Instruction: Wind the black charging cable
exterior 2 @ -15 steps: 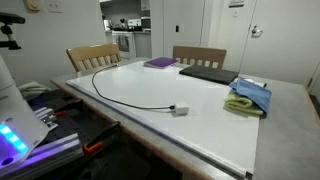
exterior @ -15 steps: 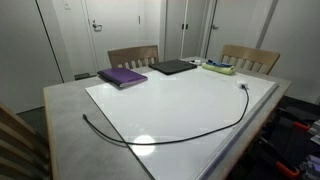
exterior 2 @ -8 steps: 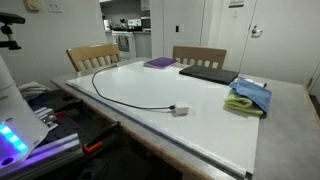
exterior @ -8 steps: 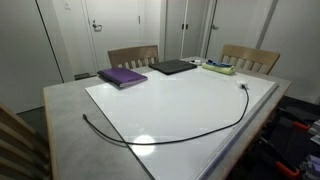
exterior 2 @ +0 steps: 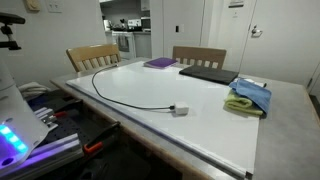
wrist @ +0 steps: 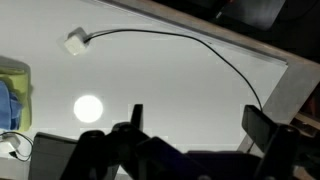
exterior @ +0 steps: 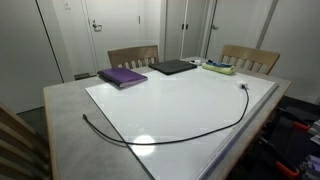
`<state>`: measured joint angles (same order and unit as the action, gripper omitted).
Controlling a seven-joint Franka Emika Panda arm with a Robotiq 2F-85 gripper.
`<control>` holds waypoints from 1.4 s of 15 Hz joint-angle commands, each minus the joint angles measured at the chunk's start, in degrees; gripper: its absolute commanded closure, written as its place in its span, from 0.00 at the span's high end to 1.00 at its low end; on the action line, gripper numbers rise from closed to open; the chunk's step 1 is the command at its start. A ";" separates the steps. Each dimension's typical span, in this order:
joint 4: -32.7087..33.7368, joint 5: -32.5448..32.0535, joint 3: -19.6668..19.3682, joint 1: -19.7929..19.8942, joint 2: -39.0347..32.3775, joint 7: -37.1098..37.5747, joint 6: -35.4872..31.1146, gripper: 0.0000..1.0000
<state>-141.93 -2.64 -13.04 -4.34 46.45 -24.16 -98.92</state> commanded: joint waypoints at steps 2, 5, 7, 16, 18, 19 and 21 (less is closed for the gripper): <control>2.18 1.57 2.63 -2.96 -8.03 -1.32 -3.89 1.00; 3.01 2.03 4.26 -4.56 -12.24 -1.51 -6.50 1.00; 4.01 2.09 5.42 -4.92 -14.92 -1.06 -7.65 1.00; 8.00 4.67 10.25 -4.56 -25.04 5.96 -12.08 1.00; 8.42 6.15 11.32 -4.77 -26.52 7.79 -13.09 1.00; 8.84 6.77 11.91 -4.88 -27.21 8.53 -13.37 1.00; 9.35 7.58 13.33 -5.09 -28.74 10.17 -14.42 1.00</control>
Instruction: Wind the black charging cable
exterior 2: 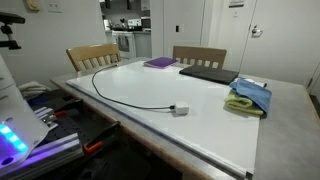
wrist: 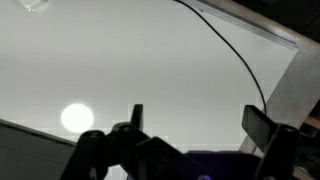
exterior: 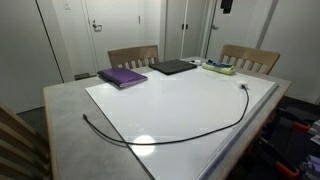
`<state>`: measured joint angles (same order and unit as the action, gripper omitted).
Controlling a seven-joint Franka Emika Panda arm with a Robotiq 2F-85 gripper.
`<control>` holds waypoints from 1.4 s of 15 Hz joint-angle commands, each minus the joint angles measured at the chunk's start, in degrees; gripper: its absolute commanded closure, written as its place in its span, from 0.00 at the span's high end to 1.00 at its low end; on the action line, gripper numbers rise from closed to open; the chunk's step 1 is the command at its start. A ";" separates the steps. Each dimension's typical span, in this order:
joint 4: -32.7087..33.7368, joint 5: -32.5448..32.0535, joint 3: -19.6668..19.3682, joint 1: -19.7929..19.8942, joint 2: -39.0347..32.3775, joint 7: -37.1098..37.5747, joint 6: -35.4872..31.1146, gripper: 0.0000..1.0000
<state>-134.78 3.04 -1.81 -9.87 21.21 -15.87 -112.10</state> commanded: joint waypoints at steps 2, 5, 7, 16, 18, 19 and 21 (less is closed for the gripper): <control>2.78 1.69 3.78 0.35 -4.87 3.85 -2.29 1.00; 3.02 1.28 6.25 0.02 -7.11 6.73 -5.45 1.00; 3.13 1.11 7.61 -0.25 -8.59 8.05 -7.57 1.00; 2.96 -0.01 9.78 -1.19 -11.15 4.99 -9.55 1.00; 3.01 -0.09 9.78 -1.20 -11.19 4.70 -9.54 1.00; 3.05 -0.10 9.78 -1.20 -11.19 4.63 -9.53 1.00; 1.47 1.24 9.69 -1.28 -10.81 4.90 -12.25 1.00</control>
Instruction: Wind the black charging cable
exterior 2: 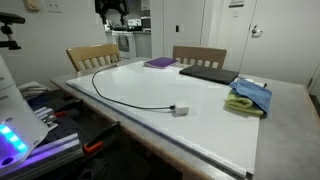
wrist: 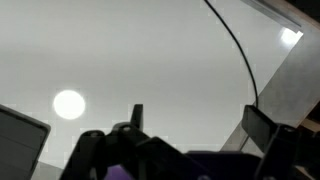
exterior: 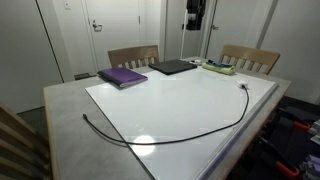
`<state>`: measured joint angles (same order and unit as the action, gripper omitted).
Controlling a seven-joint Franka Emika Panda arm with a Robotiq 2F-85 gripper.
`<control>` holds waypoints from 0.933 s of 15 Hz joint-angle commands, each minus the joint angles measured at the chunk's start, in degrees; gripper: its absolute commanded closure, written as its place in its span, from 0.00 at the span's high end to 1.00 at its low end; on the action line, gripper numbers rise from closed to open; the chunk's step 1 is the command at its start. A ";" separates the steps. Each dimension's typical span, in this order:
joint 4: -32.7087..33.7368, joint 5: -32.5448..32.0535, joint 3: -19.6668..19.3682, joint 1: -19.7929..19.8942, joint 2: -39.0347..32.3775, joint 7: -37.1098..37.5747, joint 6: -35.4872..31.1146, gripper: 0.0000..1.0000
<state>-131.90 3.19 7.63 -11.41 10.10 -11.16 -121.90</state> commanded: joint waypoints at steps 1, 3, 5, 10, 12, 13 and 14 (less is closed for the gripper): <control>-1.58 1.84 0.29 0.09 -0.23 0.15 -3.88 1.00; -1.32 2.48 0.51 -0.15 -1.73 0.14 -6.55 1.00; -0.30 2.80 0.86 -0.40 -3.84 -0.27 -9.19 1.00; 2.87 4.12 2.17 -1.33 -10.14 -1.53 -15.28 1.00; 4.94 4.66 3.00 -1.70 -13.14 -2.05 -17.00 1.00; 6.49 5.12 3.52 -1.89 -15.21 -2.35 -17.20 1.00; 8.07 5.37 4.06 -1.99 -16.89 -2.32 -16.88 1.00</control>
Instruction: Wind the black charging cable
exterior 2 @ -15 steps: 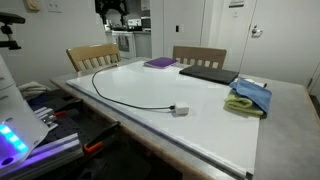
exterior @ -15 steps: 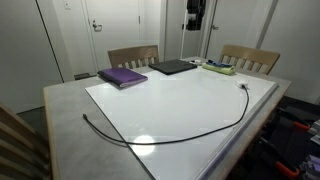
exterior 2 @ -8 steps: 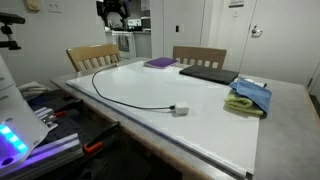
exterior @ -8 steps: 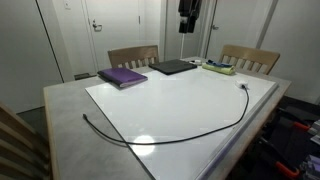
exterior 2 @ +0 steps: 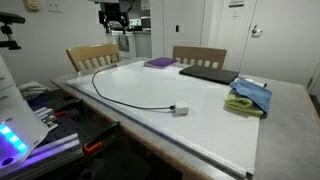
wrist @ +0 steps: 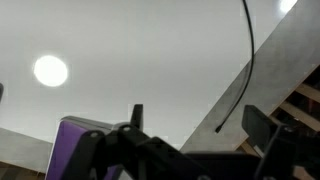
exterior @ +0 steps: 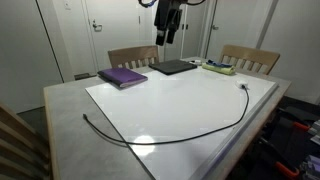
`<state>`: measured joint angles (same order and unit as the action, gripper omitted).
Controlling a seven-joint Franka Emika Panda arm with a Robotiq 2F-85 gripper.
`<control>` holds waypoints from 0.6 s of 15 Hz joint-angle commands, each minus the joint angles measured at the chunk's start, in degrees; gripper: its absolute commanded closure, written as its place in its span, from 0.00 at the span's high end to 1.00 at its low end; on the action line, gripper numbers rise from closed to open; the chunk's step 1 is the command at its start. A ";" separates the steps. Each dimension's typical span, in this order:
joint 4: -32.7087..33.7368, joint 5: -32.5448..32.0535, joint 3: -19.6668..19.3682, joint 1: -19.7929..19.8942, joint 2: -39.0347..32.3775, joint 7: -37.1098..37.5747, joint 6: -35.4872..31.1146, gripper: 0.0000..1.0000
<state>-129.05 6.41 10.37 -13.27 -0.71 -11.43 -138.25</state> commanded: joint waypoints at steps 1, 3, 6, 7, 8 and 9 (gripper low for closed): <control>7.11 2.59 1.96 -0.23 -8.10 -2.13 0.05 1.00; 10.43 2.43 3.12 -0.33 -11.99 -1.71 0.62 1.00; 15.56 0.66 4.10 -0.43 -18.25 -0.58 1.34 1.00; 16.94 0.24 4.26 -0.54 -19.98 -0.21 1.40 1.00; 18.35 -0.46 4.25 -0.87 -21.50 0.62 1.85 1.00; 19.66 -1.09 4.19 -1.24 -22.99 1.33 2.07 1.00</control>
<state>-115.00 7.04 14.40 -13.98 -18.41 -11.51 -138.27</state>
